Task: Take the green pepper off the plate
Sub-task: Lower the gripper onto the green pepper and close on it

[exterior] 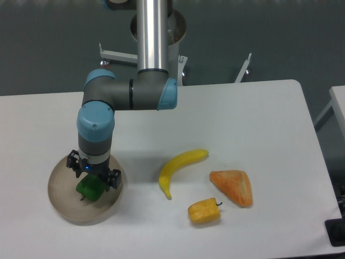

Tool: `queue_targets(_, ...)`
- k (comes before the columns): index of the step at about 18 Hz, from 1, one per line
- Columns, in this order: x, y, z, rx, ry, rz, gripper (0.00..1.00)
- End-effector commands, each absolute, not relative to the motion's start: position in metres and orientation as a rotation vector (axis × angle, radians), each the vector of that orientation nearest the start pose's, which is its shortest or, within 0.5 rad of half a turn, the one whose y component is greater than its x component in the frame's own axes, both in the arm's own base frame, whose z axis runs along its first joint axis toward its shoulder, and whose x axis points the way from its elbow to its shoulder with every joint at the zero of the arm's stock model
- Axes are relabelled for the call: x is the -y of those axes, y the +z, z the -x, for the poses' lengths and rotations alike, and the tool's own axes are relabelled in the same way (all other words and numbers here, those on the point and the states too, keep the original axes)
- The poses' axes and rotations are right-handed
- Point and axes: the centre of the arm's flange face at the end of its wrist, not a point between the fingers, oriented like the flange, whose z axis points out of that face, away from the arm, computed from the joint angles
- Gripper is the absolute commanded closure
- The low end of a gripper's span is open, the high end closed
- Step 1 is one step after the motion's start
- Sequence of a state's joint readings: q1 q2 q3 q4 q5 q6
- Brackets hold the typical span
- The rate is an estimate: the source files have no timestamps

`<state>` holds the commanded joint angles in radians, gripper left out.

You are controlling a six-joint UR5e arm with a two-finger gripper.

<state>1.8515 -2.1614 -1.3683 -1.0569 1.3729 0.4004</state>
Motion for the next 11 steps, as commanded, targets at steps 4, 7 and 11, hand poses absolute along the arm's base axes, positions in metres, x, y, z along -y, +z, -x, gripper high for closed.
queue_targets(4,-0.727,0.276,0.050,-0.194,-0.218,2.950,0.00)
queue_targets(7,-0.727,0.273,0.047,-0.201,-0.221,2.953,0.00)
queue_targets(11,-0.728,0.270,0.046,-0.203,-0.223,2.957,0.00)
